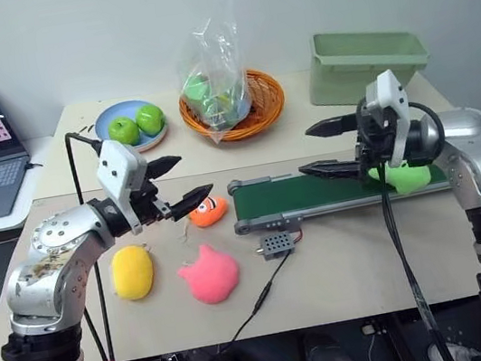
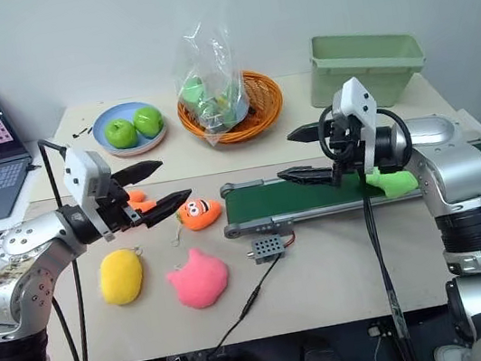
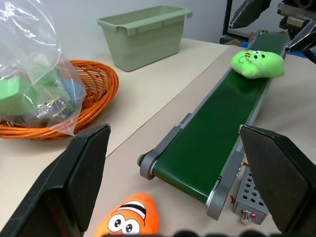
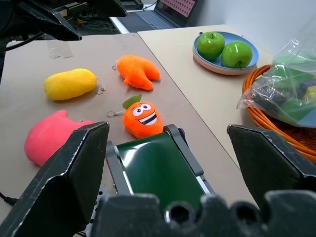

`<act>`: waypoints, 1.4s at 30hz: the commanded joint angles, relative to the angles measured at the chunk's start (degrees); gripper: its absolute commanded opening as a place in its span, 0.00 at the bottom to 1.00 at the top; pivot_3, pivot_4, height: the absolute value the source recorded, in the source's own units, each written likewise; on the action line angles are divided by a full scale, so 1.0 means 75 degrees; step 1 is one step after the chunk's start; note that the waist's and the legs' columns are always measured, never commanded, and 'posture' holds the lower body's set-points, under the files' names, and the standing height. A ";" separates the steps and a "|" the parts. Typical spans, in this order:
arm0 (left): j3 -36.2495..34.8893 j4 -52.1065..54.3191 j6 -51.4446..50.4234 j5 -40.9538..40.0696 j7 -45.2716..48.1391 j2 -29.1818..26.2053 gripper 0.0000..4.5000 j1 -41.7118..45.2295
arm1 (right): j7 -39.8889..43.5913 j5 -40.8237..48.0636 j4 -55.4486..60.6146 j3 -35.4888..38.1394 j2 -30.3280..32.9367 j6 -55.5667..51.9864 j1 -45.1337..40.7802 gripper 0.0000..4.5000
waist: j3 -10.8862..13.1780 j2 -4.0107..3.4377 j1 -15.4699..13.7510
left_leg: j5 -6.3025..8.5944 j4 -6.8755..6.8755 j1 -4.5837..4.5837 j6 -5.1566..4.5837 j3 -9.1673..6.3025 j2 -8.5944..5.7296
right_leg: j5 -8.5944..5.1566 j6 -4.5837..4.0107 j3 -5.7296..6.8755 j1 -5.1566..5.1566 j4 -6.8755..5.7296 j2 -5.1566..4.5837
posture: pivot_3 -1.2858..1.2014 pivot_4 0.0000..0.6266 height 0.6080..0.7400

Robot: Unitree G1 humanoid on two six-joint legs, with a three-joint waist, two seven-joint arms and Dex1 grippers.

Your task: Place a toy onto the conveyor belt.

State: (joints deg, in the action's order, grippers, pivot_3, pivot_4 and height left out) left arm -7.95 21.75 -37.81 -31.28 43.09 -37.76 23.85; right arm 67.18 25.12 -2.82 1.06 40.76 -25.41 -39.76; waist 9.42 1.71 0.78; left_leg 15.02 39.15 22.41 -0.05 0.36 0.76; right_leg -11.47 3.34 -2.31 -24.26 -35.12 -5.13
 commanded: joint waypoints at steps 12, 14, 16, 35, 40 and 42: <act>-0.0048 0.0153 -0.0091 -0.0202 0.0012 -0.0155 0.99 0.0005 | -0.0027 0.0134 0.0323 0.0222 0.0183 -0.0035 -0.0034 1.00 | 0.0000 0.0000 0.0001 | 0.0000 0.0000 0.0000 0.0000 0.0000 0.0000 | 0.0000 0.0000 0.0000 0.0000 0.0001 0.0000 | 0.52 0.24 1.00; -0.0067 0.0147 -0.0121 -0.0225 0.0020 -0.0143 0.99 -0.0020 | -0.0031 0.0141 0.0333 0.0221 0.0191 -0.0042 -0.0032 1.00 | 0.0000 0.0000 0.0002 | 0.0000 0.0000 0.0000 0.0000 0.0001 -0.0001 | 0.0000 0.0000 0.0000 0.0000 0.0002 0.0000 | 0.52 0.24 1.00; -0.0093 0.0133 -0.0145 -0.0220 0.0051 -0.0155 0.99 -0.0085 | -0.0030 0.0135 0.0333 0.0216 0.0202 -0.0043 -0.0027 1.00 | 0.0000 0.0000 0.0006 | 0.0000 0.0000 0.0000 0.0000 0.0000 0.0000 | 0.0000 0.0000 0.0000 -0.0001 0.0002 0.0000 | 0.52 0.24 1.00; -0.0186 0.0131 -0.0073 -0.0370 -0.0115 -0.0049 0.99 -0.0219 | -0.0062 0.0093 0.0240 0.0219 0.0235 -0.0021 -0.0068 1.00 | 0.0000 0.0000 0.0004 | 0.0000 0.0000 0.0000 0.0000 0.0001 0.0000 | 0.0000 0.0000 -0.0001 -0.0001 0.0004 0.0000 | 0.52 0.24 1.00; -0.0217 0.0067 -0.0016 -0.0307 -0.0259 -0.0011 0.99 -0.0167 | -0.0054 0.0086 0.0153 0.0243 0.0211 0.0055 -0.0041 1.00 | 0.0000 0.0000 0.0005 | 0.0000 -0.0001 0.0000 0.0000 0.0001 0.0000 | 0.0000 0.0000 -0.0001 -0.0001 0.0004 0.0000 | 0.52 0.24 1.00; -0.0227 0.0063 0.0011 -0.0304 -0.0261 -0.0029 0.99 -0.0205 | -0.0077 0.0104 0.0135 0.0257 0.0184 0.0049 -0.0052 1.00 | 0.0000 0.0000 0.0007 | 0.0000 0.0000 0.0000 0.0000 0.0001 0.0000 | 0.0000 0.0000 -0.0001 -0.0001 0.0004 0.0000 | 0.52 0.24 1.00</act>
State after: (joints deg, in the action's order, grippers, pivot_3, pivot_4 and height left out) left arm -8.23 21.58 -38.94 -33.36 41.38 -37.86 21.83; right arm 66.88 25.08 -2.57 1.07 41.64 -25.61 -39.57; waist 9.42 1.71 0.83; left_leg 15.02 39.14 22.41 -0.05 0.37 0.76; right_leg -11.47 3.33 -2.32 -24.27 -35.09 -5.13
